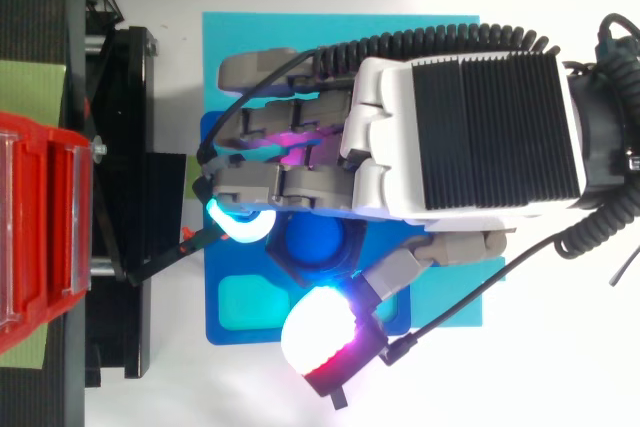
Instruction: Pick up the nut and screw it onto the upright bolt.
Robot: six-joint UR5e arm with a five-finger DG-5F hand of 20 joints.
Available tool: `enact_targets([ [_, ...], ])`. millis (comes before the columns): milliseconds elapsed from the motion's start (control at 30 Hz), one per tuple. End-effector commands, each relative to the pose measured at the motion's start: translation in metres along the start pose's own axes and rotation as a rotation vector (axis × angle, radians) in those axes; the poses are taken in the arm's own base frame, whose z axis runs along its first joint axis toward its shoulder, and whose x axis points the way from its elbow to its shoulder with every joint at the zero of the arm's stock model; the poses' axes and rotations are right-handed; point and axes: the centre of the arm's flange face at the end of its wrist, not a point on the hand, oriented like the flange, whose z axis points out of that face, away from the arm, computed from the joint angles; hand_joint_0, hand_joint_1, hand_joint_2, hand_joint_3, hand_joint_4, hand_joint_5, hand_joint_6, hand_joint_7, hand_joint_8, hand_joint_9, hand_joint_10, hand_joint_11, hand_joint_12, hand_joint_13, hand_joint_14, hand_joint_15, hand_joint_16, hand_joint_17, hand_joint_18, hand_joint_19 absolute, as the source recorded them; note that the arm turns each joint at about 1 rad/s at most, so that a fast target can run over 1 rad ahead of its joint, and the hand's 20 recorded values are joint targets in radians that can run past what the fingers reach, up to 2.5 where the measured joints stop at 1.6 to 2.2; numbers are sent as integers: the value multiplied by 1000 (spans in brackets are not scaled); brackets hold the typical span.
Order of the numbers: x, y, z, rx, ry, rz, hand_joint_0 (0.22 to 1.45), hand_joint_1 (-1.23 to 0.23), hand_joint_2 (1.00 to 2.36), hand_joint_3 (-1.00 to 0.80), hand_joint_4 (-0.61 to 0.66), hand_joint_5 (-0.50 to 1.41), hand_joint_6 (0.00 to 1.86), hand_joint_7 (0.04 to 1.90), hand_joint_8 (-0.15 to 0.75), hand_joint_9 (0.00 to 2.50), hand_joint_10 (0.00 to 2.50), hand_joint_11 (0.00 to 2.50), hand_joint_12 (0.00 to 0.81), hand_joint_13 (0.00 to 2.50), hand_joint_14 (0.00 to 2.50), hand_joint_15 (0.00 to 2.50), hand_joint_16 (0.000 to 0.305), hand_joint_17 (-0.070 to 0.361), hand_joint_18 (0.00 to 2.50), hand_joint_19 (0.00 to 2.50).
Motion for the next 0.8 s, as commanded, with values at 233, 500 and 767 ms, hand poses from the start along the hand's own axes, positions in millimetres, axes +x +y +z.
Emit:
enact_targets([
  [233,-2,-10,-3,13,-1,0,548,-265,1000,-500,116,73,568,1282,260,1484,0,64,136,964,0,0,3,6,572,0],
  [500,-8,-31,-8,36,-8,-5,551,-266,1000,-500,100,79,569,1299,227,1877,20,473,139,1276,2,65,0,1,729,0],
  [767,-12,-44,-12,37,-11,-7,553,-273,1000,-500,89,83,573,1312,213,2136,33,942,150,1526,9,220,0,1,868,54],
])
